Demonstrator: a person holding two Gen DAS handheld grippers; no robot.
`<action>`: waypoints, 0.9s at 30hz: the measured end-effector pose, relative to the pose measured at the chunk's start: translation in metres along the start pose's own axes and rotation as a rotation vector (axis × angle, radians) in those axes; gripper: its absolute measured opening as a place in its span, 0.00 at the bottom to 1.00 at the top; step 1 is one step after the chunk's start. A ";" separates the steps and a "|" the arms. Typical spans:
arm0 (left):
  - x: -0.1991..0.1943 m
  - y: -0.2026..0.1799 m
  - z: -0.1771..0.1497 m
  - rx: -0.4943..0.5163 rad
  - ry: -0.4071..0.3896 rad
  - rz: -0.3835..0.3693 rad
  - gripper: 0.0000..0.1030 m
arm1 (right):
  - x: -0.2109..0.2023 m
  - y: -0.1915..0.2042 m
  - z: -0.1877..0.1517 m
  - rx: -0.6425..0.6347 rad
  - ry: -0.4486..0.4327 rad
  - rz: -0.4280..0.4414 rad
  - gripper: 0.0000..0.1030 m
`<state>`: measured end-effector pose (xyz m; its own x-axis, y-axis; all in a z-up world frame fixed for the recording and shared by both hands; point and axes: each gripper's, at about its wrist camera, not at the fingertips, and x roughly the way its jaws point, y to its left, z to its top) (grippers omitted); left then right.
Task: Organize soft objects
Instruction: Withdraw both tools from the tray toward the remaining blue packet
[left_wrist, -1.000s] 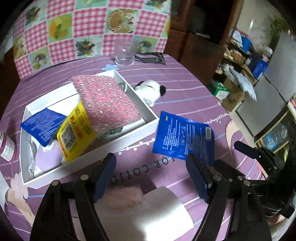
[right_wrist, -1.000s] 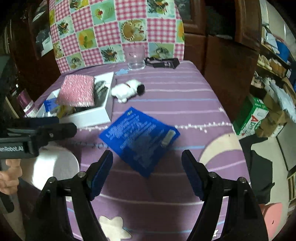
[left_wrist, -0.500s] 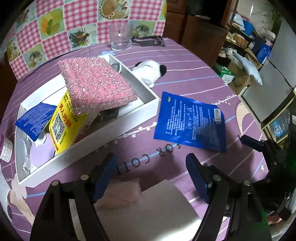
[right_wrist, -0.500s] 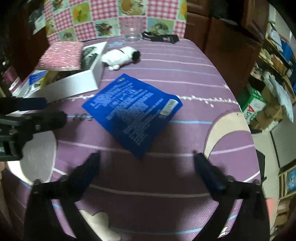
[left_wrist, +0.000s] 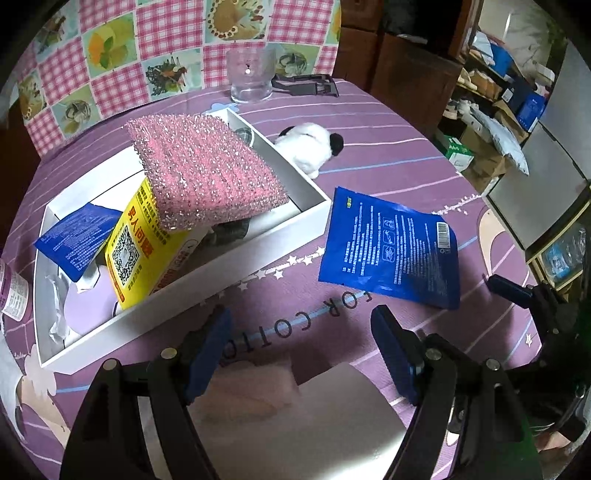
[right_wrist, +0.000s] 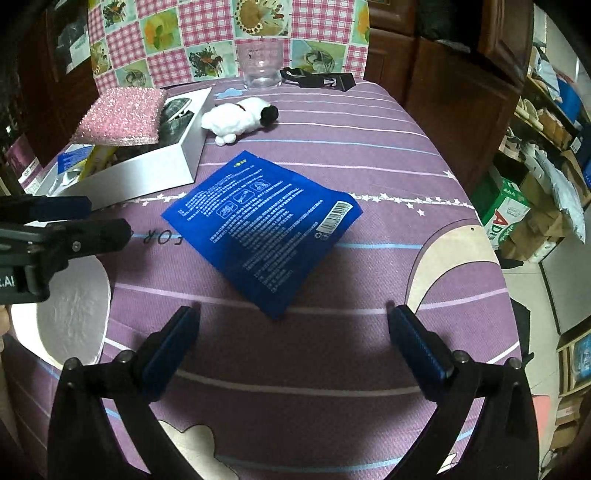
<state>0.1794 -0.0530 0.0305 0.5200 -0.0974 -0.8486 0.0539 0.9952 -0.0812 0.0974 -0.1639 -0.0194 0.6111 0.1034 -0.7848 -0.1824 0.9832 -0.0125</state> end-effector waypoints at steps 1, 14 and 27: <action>-0.002 0.001 0.001 -0.001 -0.007 -0.007 0.76 | -0.004 -0.003 0.000 0.011 -0.020 0.035 0.91; -0.025 0.031 0.007 -0.089 -0.095 -0.077 0.76 | -0.036 -0.013 0.018 0.072 -0.217 0.182 0.79; -0.031 0.074 0.007 -0.200 -0.056 -0.111 0.68 | 0.005 -0.051 0.052 0.344 -0.020 0.333 0.60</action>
<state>0.1733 0.0241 0.0544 0.5669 -0.2008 -0.7989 -0.0536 0.9588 -0.2790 0.1502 -0.2057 0.0095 0.5780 0.4204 -0.6994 -0.1070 0.8887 0.4457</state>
